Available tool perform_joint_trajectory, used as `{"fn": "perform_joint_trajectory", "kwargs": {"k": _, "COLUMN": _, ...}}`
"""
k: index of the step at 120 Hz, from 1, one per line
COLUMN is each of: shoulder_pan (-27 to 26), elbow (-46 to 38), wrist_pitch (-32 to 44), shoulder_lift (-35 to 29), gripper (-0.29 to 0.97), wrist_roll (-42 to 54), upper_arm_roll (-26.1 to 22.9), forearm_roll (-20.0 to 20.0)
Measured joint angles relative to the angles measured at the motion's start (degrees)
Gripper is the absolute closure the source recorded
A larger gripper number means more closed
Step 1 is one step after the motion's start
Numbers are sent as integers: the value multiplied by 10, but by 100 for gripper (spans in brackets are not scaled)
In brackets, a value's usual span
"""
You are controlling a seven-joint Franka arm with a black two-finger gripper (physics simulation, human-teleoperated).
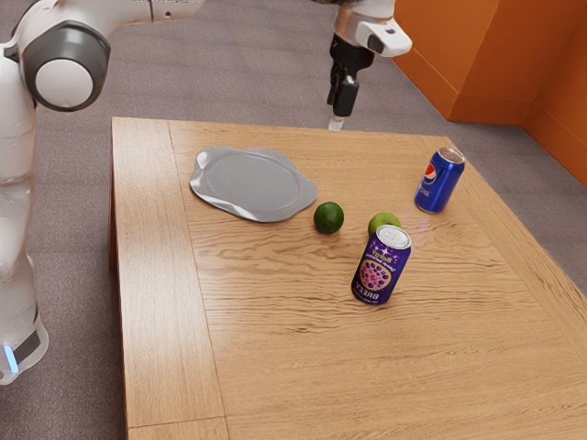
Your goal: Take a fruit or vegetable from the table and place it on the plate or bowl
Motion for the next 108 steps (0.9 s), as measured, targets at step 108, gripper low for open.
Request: {"fn": "perform_joint_trajectory", "kwargs": {"k": 108, "shoulder_pan": 6, "elbow": -227, "wrist_pitch": 197, "shoulder_lift": -43, "gripper": 0, "wrist_roll": 104, "upper_arm_roll": 1, "forearm_roll": 64}}
